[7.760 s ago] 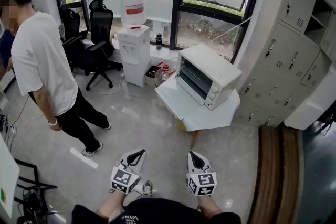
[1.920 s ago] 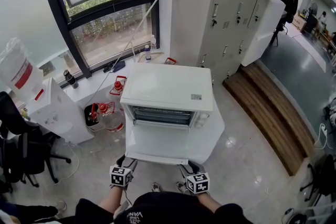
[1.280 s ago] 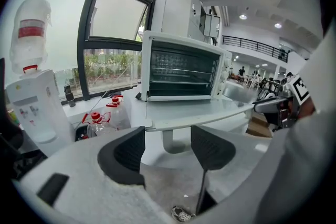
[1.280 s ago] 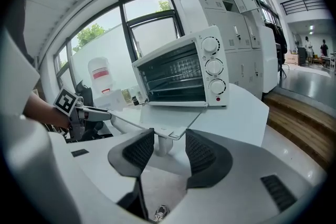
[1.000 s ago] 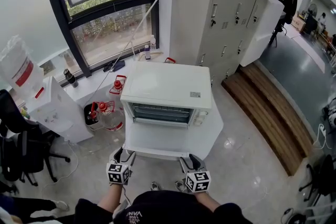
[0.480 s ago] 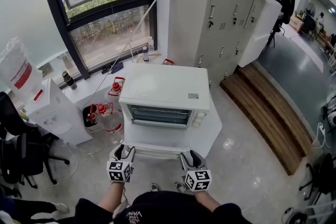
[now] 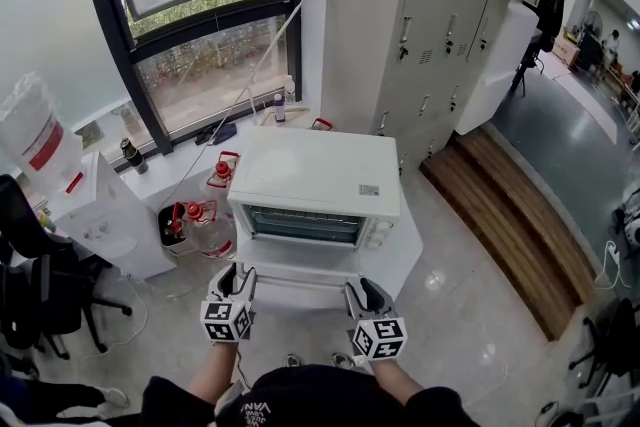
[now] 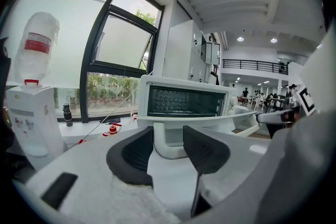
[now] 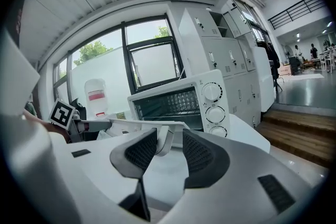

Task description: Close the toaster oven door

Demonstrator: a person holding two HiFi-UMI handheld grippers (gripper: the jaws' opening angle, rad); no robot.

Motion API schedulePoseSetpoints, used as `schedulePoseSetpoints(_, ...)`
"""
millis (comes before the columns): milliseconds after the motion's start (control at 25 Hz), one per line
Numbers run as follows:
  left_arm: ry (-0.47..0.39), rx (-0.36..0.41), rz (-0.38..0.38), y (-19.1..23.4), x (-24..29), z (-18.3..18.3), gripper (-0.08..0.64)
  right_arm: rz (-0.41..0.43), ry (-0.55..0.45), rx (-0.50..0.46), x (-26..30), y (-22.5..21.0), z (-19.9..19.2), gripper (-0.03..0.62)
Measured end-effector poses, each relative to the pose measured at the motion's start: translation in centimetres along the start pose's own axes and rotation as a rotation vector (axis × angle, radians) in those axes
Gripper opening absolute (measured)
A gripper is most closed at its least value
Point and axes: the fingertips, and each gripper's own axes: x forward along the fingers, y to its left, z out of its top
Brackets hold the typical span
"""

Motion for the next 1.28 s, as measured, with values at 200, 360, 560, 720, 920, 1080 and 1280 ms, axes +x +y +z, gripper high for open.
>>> schedulePoseSetpoints(200,-0.019,-0.004,0.008,0.0,0.8,1.6,0.189,0.011,-0.009,-0.029,0.8,0.2,1.7,0.120)
schedulePoseSetpoints(360,-0.034,-0.010,0.009,0.2,1.5,2.8,0.189,0.022,-0.023,-0.044,1.6,0.4,2.8,0.087)
schedulePoseSetpoints(560,-0.047,-0.008,0.007,0.2,2.5,4.3,0.189,0.022,-0.037,-0.055,2.4,0.0,4.3,0.071)
schedulePoseSetpoints(720,-0.046,-0.009,0.009,0.4,3.3,5.4,0.189,0.014,-0.038,-0.067,3.2,-0.2,5.4,0.070)
schedulePoseSetpoints(920,-0.048,-0.018,0.005,0.7,4.4,6.3,0.189,0.011,-0.023,-0.075,4.3,-0.6,6.3,0.069)
schedulePoseSetpoints(1080,-0.050,-0.026,0.004,0.8,5.0,7.1,0.189,0.010,-0.021,-0.069,4.9,-0.8,7.1,0.067)
schedulePoseSetpoints(1280,-0.045,-0.023,0.002,0.8,6.1,8.0,0.189,0.007,-0.028,-0.058,5.8,-1.4,8.1,0.066)
